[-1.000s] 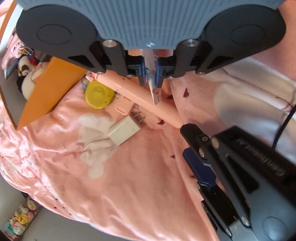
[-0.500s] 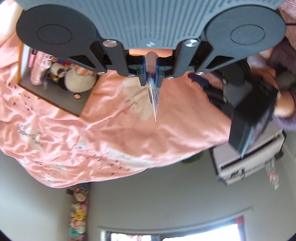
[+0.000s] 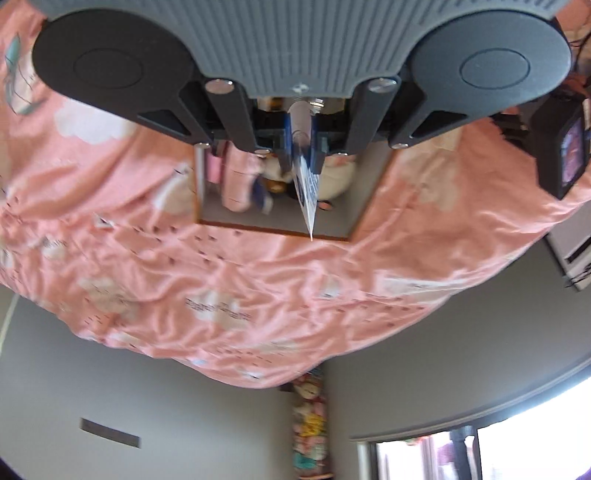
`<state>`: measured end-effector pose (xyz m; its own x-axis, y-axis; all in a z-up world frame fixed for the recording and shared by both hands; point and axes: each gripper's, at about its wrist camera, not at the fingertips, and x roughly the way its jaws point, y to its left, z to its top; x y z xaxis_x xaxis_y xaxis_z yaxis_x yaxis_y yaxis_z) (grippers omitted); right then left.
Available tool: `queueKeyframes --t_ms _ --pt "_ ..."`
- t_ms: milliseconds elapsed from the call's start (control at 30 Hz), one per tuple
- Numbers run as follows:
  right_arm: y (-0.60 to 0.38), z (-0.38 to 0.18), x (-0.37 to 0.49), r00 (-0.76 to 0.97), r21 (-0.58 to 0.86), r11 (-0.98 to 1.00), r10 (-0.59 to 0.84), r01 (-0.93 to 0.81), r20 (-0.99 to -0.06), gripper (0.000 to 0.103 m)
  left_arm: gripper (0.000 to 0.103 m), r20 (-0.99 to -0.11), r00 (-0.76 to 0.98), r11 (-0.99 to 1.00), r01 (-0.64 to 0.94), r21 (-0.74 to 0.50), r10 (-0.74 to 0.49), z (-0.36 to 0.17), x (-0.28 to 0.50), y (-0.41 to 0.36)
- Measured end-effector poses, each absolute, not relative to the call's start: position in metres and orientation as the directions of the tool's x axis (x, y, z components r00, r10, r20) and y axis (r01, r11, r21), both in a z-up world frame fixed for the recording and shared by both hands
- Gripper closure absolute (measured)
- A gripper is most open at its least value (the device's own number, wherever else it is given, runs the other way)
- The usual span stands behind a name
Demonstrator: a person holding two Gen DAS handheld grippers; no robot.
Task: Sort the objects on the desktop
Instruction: 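Grasp the pink selfie stick with left tool while right tool grasps the lotion tube, then carry the lotion tube into the box and open the right tool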
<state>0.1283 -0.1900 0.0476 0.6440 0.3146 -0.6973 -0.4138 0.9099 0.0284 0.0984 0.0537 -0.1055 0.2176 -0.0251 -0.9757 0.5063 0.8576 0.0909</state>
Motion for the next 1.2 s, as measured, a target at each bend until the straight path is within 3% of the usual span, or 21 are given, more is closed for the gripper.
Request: queueKeyframes --t_ms 267,633,1000,1200 --pt "-0.207 -0.001 0.158 0.578 0.055 0.933 0.265 -0.355 -0.772 0.093 0.062 -0.983 0.183 0.866 0.489 0.107 0.018 -0.13 0.112 0.047" --pt "-0.197 -0.041 0.182 0.519 0.049 0.89 0.308 -0.453 -0.797 0.093 0.061 -0.981 0.19 0.875 0.469 0.122 0.036 -0.141 0.117 0.048" --pt "-0.201 -0.04 0.175 0.541 -0.043 0.873 0.261 -0.486 -0.799 0.092 0.064 -0.978 0.204 0.86 0.492 0.133 0.035 -0.143 0.109 0.049" --pt "-0.203 -0.046 0.179 0.529 0.018 0.87 0.316 -0.493 -0.787 0.093 0.063 -0.98 0.193 0.867 0.48 0.135 0.045 -0.15 0.114 0.052"
